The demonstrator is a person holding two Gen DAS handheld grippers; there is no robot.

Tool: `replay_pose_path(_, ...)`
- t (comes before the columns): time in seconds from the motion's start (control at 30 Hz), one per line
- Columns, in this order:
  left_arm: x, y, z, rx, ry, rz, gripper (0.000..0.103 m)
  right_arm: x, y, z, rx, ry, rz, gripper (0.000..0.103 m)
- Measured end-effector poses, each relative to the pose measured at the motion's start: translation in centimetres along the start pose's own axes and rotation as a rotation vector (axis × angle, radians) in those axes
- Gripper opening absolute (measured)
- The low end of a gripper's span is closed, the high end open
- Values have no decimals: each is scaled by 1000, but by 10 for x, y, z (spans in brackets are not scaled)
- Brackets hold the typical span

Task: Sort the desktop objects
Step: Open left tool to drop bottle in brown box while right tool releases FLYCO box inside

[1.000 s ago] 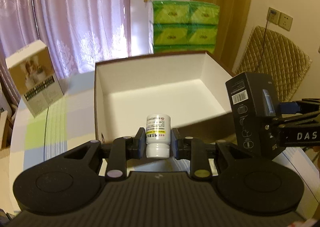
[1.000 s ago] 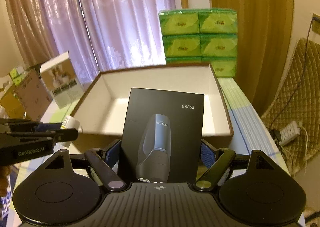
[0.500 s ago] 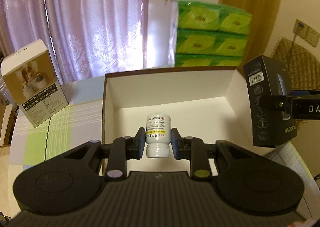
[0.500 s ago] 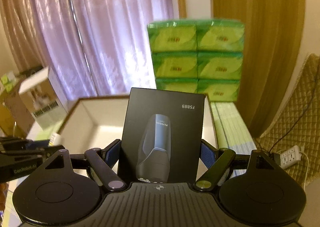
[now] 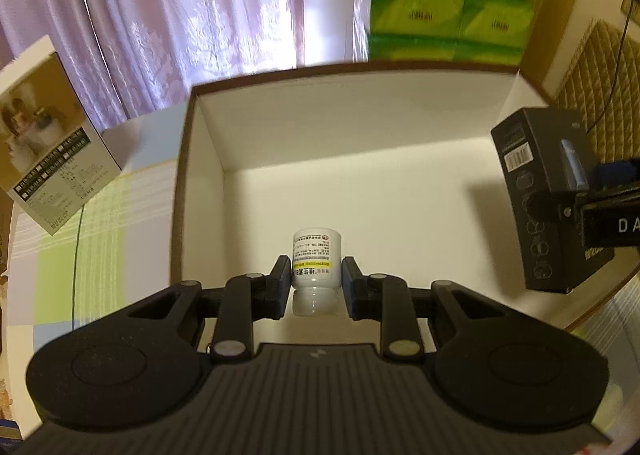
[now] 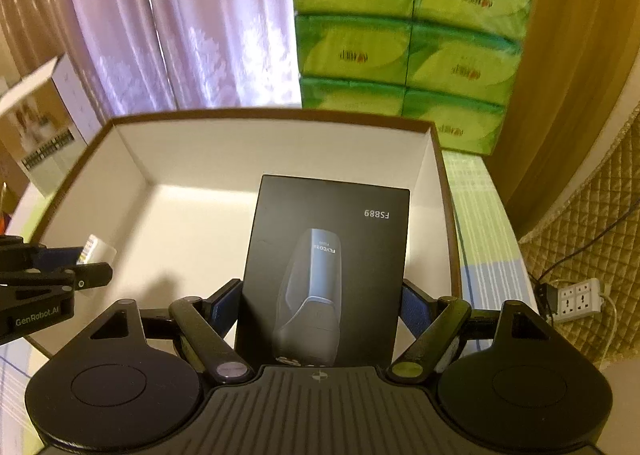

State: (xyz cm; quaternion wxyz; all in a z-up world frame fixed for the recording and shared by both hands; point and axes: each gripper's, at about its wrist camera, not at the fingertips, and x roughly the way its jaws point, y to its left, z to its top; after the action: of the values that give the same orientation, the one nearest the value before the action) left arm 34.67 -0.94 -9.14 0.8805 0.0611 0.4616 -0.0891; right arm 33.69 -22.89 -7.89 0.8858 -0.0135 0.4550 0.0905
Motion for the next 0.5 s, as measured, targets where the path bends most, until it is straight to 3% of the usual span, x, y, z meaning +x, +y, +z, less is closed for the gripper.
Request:
replay_pose_path(0.3,23,-7,-7,37,88,23,23,11,-1,-2,-18,58,-22,78)
replay_pose_path(0.5,23,-6,-9,38,90,27,31,18,0,-2,-22,87,-39,78)
